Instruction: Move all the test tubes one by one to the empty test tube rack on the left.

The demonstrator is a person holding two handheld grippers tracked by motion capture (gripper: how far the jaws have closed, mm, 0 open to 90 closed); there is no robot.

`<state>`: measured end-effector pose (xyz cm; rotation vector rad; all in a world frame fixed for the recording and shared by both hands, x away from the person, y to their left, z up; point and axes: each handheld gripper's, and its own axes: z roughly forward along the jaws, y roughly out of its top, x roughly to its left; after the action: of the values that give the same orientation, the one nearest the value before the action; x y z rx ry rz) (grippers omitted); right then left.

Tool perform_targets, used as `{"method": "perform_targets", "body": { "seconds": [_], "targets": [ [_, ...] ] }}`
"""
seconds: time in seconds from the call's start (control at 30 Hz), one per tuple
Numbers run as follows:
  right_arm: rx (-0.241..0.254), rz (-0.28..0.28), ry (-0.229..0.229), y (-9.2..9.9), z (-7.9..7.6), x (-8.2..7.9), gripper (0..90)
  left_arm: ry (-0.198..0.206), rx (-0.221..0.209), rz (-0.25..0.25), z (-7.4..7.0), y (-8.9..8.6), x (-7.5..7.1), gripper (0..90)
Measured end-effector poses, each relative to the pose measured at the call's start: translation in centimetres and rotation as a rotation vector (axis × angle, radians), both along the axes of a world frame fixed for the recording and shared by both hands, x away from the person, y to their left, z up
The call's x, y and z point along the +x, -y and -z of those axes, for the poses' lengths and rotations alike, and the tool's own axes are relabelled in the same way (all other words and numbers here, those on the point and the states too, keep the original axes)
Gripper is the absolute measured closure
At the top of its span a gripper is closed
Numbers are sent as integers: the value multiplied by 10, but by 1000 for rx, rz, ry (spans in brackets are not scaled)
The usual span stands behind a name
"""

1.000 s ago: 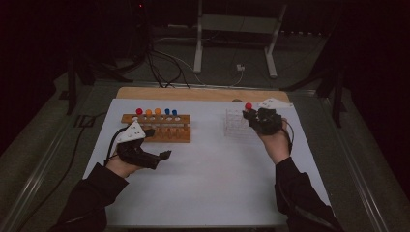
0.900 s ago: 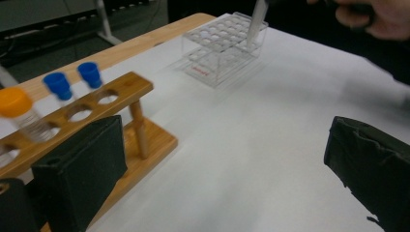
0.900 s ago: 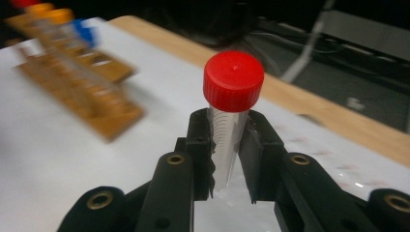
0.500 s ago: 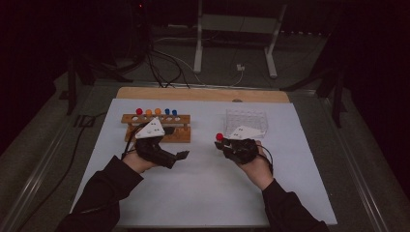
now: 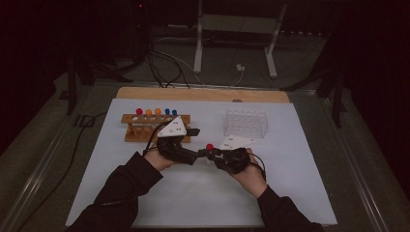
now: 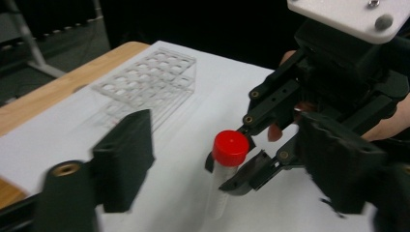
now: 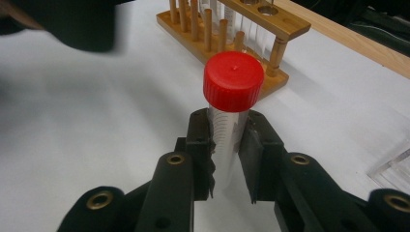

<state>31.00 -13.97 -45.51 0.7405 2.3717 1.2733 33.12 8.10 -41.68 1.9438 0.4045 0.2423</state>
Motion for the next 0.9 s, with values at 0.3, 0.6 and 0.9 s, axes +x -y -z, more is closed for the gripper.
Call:
{"method": "perform_targets", "body": {
  "seconds": [0.3, 0.6, 0.9],
  "targets": [
    [9, -2, 8, 1, -3, -1, 746, 26, 65, 3, 12, 15, 3, 563],
    [30, 1, -6, 3, -5, 0, 732, 27, 70, 31, 9, 17, 2, 715],
    [47, 32, 13, 7, -8, -3, 287, 54, 47, -47, -11, -13, 6, 718]
  ]
}}
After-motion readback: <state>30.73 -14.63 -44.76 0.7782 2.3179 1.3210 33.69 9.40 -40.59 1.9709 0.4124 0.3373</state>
